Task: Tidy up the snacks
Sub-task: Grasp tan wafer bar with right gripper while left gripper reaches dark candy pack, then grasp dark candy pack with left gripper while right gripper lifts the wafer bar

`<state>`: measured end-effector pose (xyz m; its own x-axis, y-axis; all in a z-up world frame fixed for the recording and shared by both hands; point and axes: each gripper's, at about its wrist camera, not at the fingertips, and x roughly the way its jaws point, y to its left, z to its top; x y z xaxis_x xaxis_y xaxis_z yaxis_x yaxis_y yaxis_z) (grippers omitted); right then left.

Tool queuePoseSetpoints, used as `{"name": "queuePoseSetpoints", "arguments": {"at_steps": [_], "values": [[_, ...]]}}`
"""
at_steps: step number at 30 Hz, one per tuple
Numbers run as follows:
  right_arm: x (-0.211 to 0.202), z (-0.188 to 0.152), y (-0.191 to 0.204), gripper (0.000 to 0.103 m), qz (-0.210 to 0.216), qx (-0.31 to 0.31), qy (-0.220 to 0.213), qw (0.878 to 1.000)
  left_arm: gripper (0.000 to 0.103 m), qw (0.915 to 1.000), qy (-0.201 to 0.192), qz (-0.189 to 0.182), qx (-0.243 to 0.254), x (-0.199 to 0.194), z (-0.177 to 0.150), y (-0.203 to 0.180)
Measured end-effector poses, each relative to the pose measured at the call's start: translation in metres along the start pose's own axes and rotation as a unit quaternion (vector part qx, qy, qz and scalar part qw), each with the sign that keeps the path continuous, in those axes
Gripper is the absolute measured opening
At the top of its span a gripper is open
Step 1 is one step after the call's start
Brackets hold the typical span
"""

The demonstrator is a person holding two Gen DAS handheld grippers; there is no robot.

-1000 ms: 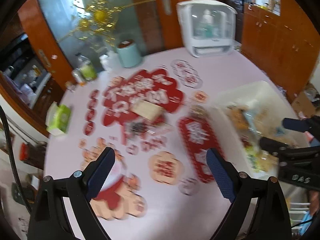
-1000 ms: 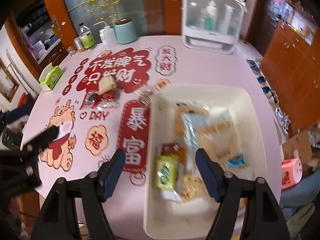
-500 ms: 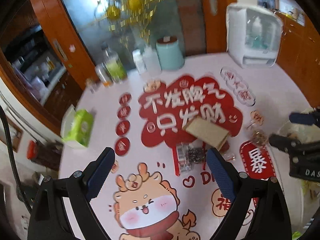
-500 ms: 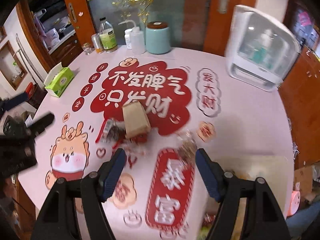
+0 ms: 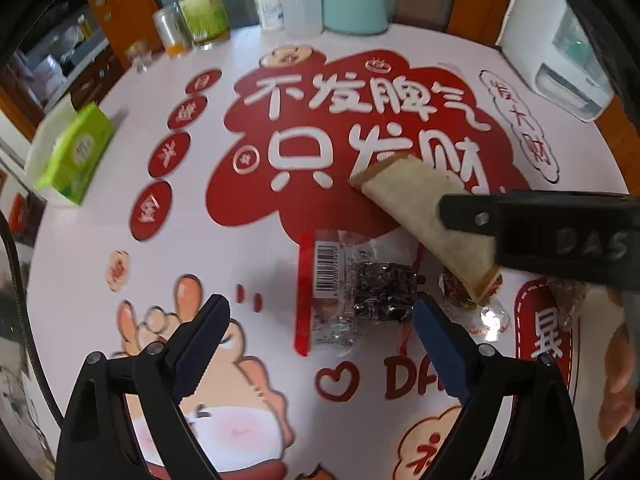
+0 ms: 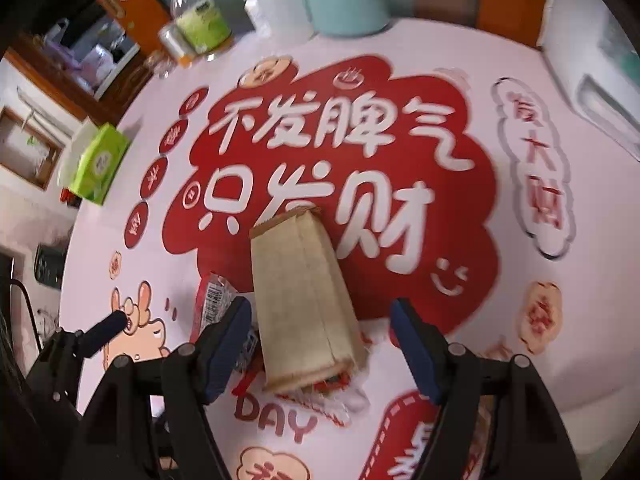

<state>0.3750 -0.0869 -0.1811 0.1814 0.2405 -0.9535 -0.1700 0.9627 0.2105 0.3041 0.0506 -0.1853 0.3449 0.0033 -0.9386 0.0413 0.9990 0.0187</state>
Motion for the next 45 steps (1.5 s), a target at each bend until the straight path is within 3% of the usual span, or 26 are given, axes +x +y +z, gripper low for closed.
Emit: {"name": "queuePoseSetpoints", "arguments": {"at_steps": [4, 6, 7, 8, 9, 10, 13, 21, 27, 31, 32, 34, 36, 40, 45], "values": [[0.027, 0.003, 0.0, 0.073, 0.027, 0.004, 0.028, 0.999, 0.092, 0.9996, 0.016, -0.006, -0.024, 0.018, 0.001, -0.002], [0.027, 0.001, 0.0, 0.068, 0.033, 0.005, 0.013, 0.999, 0.092, 0.9992, 0.023, -0.008, -0.032, 0.023, 0.002, -0.001], [0.026, 0.0, 0.001, 0.053, 0.041, 0.001, 0.012, 0.999, 0.092, 0.999, 0.026, -0.008, -0.036, 0.026, 0.003, -0.001], [0.026, -0.002, 0.0, 0.026, 0.053, 0.002, 0.016, 0.998, 0.092, 0.9987, 0.026, -0.009, -0.042, 0.029, 0.003, 0.0], [0.027, -0.003, -0.002, 0.013, 0.058, 0.005, 0.024, 0.998, 0.092, 0.9985, 0.023, -0.01, -0.049, 0.029, 0.004, 0.002], [0.026, -0.006, -0.004, 0.014, 0.036, 0.006, 0.027, 0.999, 0.092, 0.9983, 0.022, -0.01, -0.054, 0.029, 0.005, 0.003], [0.019, -0.018, -0.009, 0.014, 0.021, 0.004, 0.025, 0.999, 0.092, 0.9975, 0.026, -0.019, -0.062, 0.032, 0.006, 0.009], [-0.017, -0.039, -0.025, 0.014, 0.05, 0.039, -0.006, 0.998, 0.092, 0.989, 0.065, -0.075, -0.11, 0.041, 0.006, 0.018], [-0.033, -0.052, -0.029, 0.014, 0.056, 0.05, -0.024, 0.997, 0.093, 0.993, 0.072, -0.058, -0.074, 0.047, 0.009, 0.0], [-0.039, -0.066, -0.026, 0.014, 0.047, 0.047, -0.025, 0.997, 0.093, 0.9974, 0.066, -0.013, -0.026, 0.051, 0.009, -0.022], [-0.04, -0.07, -0.026, 0.014, 0.047, 0.047, -0.025, 0.998, 0.091, 0.9982, 0.056, -0.007, -0.018, 0.05, 0.008, -0.026], [-0.043, -0.078, -0.027, 0.014, 0.05, 0.05, -0.025, 0.997, 0.072, 0.9992, 0.035, -0.013, -0.013, 0.043, 0.008, -0.03], [-0.049, -0.086, -0.027, 0.014, 0.053, 0.051, -0.028, 0.997, 0.042, 0.9996, 0.027, 0.008, 0.004, 0.037, 0.008, -0.036], [-0.063, -0.102, -0.026, 0.014, 0.052, 0.051, -0.04, 0.997, 0.04, 0.9994, 0.034, -0.006, -0.004, 0.022, 0.004, -0.037], [-0.091, -0.127, -0.026, 0.014, 0.061, 0.055, -0.059, 0.995, 0.04, 0.9995, -0.001, -0.028, 0.009, -0.036, -0.017, -0.04]]}}
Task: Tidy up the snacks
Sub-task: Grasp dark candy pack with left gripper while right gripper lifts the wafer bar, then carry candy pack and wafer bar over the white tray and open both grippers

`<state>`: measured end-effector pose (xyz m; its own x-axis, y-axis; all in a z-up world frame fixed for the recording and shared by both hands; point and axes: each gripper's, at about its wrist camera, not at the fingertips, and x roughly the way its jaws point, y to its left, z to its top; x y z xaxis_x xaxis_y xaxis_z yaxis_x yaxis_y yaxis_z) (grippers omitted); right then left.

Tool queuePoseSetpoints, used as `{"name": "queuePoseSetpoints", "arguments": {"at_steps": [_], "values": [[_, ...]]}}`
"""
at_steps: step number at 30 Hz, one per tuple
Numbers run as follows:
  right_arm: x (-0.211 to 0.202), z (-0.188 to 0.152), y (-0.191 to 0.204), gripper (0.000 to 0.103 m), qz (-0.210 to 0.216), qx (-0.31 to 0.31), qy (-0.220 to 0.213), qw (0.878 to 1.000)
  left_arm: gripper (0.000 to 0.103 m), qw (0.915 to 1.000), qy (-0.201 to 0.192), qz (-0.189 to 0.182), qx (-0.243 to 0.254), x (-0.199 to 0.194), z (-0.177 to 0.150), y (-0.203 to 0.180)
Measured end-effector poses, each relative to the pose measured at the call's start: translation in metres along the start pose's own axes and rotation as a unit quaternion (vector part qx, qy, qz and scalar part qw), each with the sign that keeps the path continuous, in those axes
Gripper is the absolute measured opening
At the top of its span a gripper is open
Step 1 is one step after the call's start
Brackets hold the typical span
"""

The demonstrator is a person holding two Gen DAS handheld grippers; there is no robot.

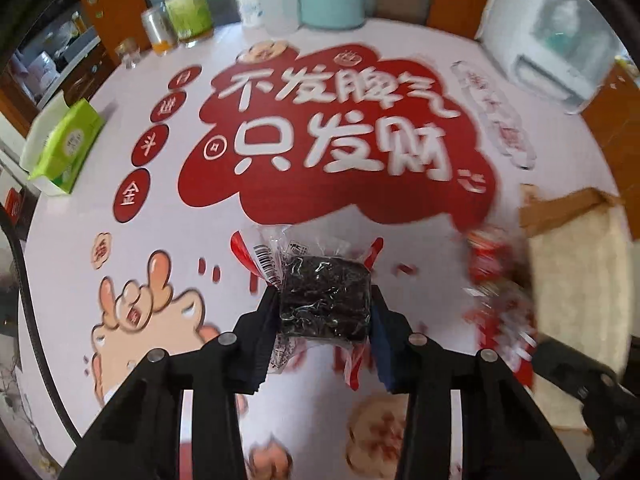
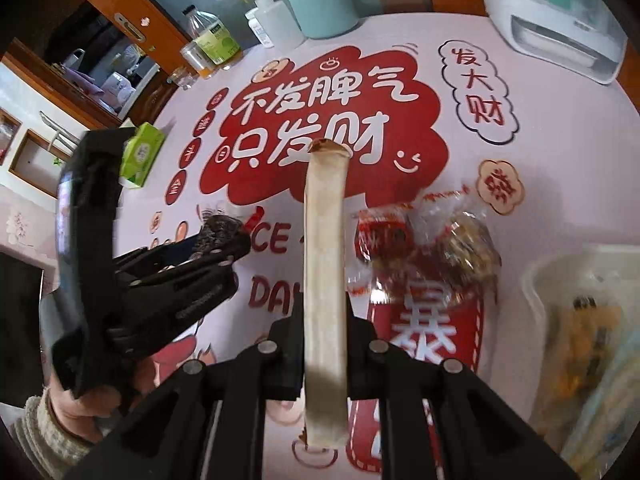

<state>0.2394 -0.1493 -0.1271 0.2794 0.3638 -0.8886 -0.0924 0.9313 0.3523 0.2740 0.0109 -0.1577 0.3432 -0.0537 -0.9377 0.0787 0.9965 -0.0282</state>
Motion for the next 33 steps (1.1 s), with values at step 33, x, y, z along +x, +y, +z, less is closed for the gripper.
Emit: {"name": "queuePoseSetpoints", "arguments": {"at_steps": [33], "values": [[-0.241, -0.197, -0.122, 0.014, -0.11, 0.03, -0.139, 0.984, 0.042, 0.9681, -0.109, -0.112, 0.195, -0.211, -0.144, -0.254]]}}
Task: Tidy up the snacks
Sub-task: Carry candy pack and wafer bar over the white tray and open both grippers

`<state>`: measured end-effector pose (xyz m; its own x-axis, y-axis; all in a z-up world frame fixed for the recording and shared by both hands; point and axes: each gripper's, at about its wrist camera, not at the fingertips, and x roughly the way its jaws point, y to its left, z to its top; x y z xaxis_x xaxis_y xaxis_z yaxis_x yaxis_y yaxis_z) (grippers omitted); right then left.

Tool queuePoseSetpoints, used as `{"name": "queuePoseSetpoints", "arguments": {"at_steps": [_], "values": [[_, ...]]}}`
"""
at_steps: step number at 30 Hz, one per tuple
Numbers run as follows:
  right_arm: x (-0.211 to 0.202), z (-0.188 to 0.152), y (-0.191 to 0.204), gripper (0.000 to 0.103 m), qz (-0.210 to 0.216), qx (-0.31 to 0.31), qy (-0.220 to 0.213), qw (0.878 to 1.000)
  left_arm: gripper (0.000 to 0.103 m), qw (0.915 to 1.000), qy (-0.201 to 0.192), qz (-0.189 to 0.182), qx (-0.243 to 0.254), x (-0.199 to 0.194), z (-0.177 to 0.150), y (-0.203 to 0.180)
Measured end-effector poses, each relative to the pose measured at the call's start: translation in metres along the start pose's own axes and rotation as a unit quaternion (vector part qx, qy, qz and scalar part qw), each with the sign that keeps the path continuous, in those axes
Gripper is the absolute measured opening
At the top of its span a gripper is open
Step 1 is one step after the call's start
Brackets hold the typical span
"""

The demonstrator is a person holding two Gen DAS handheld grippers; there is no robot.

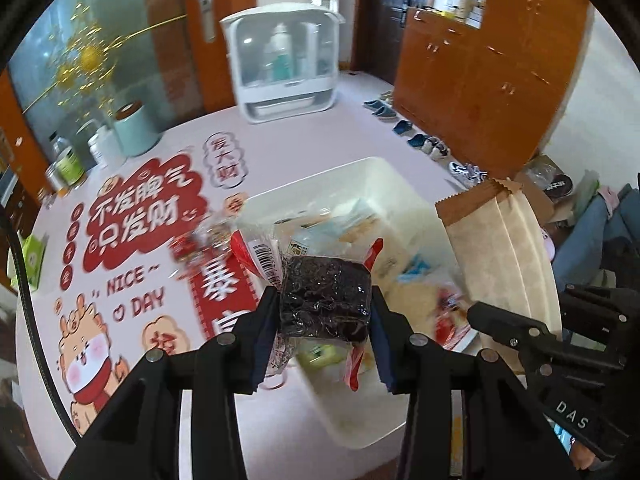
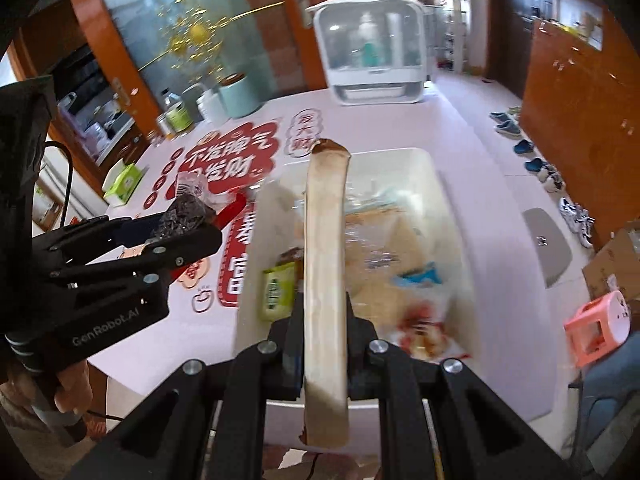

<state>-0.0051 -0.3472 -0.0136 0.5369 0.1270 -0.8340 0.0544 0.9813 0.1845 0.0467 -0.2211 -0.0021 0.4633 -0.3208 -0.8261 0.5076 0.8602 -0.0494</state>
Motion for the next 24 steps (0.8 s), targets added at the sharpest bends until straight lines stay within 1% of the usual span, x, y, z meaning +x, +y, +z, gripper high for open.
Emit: {"name": "queuePoseSetpoints", "arguments": {"at_steps": [2, 8, 14, 16, 18, 19, 20, 21, 22, 23, 24], "values": [[-0.004, 0.001, -0.011, 0.014, -0.006, 0.004, -0.004, 1.0, 0.042, 1.0, -0.004, 0.0, 0.006, 0.001, 0.007, -0.015], [-0.007, 0.012, -0.025, 0.014, -0.01, 0.002, -0.017, 1.0, 0.043, 0.9997, -0.012, 0.009, 0.018, 0.007, 0.025, -0.037], [0.003, 0.029, -0.03, 0.014, -0.021, -0.008, -0.024, 0.999, 0.044, 0.9995, -0.012, 0.025, 0.017, 0.017, 0.038, -0.041], [0.01, 0.033, -0.031, 0.014, -0.029, -0.011, -0.022, 0.999, 0.049, 0.9992, -0.011, 0.034, 0.014, 0.02, 0.04, -0.039], [0.015, 0.035, -0.032, 0.015, -0.037, -0.01, -0.022, 0.999, 0.064, 0.9989, -0.011, 0.046, 0.009, 0.024, 0.041, -0.036], [0.02, 0.036, -0.033, 0.015, -0.041, -0.009, -0.019, 0.999, 0.067, 0.9987, -0.013, 0.049, 0.008, 0.024, 0.04, -0.035], [0.022, 0.036, -0.034, 0.021, -0.043, -0.007, -0.013, 0.999, 0.072, 0.9986, -0.014, 0.051, 0.008, 0.024, 0.039, -0.034], [0.024, 0.036, -0.036, 0.024, -0.047, -0.004, -0.01, 0.999, 0.075, 0.9983, -0.013, 0.056, 0.008, 0.025, 0.038, -0.032], [0.027, 0.036, -0.038, 0.031, -0.054, 0.002, -0.005, 0.999, 0.077, 0.9977, -0.012, 0.066, 0.009, 0.025, 0.037, -0.031], [0.028, 0.035, -0.04, 0.036, -0.058, 0.005, -0.003, 0.998, 0.081, 0.9975, -0.01, 0.07, 0.009, 0.026, 0.036, -0.029], [0.028, 0.034, -0.042, 0.038, -0.058, 0.007, -0.001, 0.998, 0.086, 0.9974, -0.01, 0.07, 0.008, 0.025, 0.034, -0.026]]}}
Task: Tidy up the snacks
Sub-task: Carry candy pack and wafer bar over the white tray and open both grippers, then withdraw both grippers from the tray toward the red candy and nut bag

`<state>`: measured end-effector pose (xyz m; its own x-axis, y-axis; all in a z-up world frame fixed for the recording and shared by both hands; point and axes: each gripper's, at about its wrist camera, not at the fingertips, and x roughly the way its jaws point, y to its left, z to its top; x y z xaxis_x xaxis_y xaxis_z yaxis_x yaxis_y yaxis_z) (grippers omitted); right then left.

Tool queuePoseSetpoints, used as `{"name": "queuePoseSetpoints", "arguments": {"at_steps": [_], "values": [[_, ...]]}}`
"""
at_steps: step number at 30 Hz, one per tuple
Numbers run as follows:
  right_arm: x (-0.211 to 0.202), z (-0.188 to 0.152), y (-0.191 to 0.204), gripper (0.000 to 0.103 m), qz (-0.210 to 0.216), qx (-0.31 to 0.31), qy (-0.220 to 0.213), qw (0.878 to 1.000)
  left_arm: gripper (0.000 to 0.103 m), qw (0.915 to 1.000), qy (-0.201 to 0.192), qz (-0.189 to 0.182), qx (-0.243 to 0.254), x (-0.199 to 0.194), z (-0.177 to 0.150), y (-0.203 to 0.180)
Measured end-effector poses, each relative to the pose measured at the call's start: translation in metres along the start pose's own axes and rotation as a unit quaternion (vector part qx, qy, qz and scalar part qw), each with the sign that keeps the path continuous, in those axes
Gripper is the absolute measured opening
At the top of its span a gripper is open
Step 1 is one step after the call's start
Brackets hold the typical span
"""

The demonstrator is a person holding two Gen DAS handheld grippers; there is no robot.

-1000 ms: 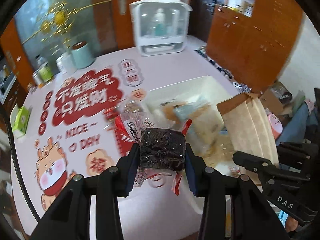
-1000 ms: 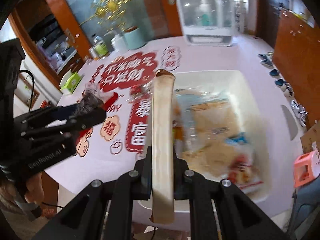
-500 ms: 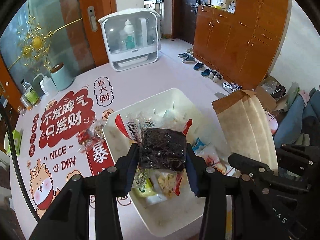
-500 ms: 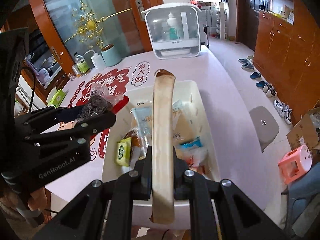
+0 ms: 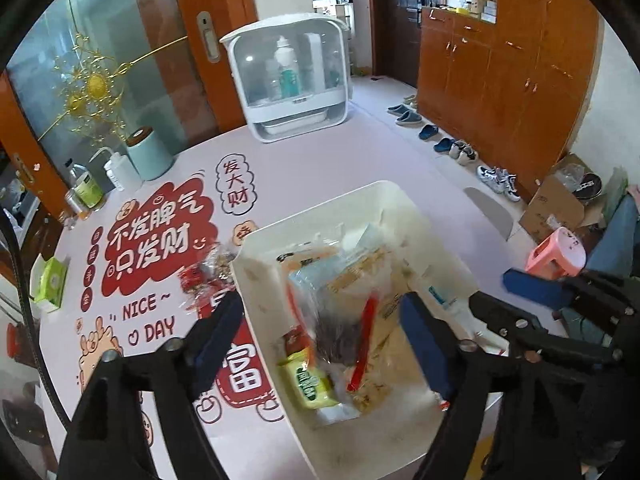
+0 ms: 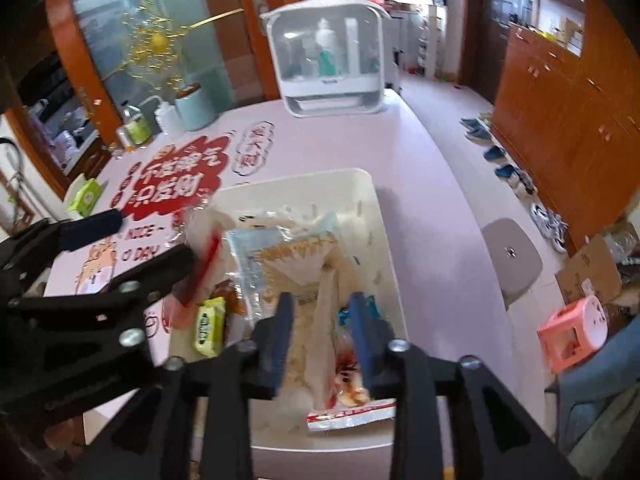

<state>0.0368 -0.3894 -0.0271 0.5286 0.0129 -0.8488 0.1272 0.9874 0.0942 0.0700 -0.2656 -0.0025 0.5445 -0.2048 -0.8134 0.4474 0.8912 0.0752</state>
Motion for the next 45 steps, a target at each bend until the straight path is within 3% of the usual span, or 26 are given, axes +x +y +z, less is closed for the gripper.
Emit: {"name": "queuePoseSetpoints", "arguments": {"at_steps": [3, 12, 24, 35, 41, 45], "values": [[0.0, -0.003, -0.002, 0.042, 0.008, 0.007, 0.004, 1.0, 0.088, 1.0, 0.001, -0.005, -0.007, -0.003, -0.004, 0.007], [-0.003, -0.01, 0.007, 0.043, 0.013, 0.017, 0.012, 1.0, 0.088, 0.9997, 0.014, -0.004, -0.022, -0.005, -0.018, 0.025], [-0.008, -0.017, 0.029, 0.043, 0.025, 0.04, 0.008, 0.999, 0.088, 0.9996, 0.012, 0.024, -0.012, -0.026, -0.032, 0.063], [-0.016, 0.013, 0.074, 0.043, 0.028, 0.052, -0.016, 0.998, 0.088, 0.9946, -0.045, 0.094, 0.002, -0.072, 0.009, 0.171], [-0.01, 0.038, 0.115, 0.043, 0.03, 0.057, -0.018, 0.998, 0.093, 0.9881, -0.065, 0.124, 0.065, -0.09, 0.038, 0.228], [0.0, 0.059, 0.149, 0.043, 0.032, 0.059, -0.015, 0.998, 0.094, 0.982, -0.076, 0.131, 0.113, -0.082, 0.057, 0.256]]}}
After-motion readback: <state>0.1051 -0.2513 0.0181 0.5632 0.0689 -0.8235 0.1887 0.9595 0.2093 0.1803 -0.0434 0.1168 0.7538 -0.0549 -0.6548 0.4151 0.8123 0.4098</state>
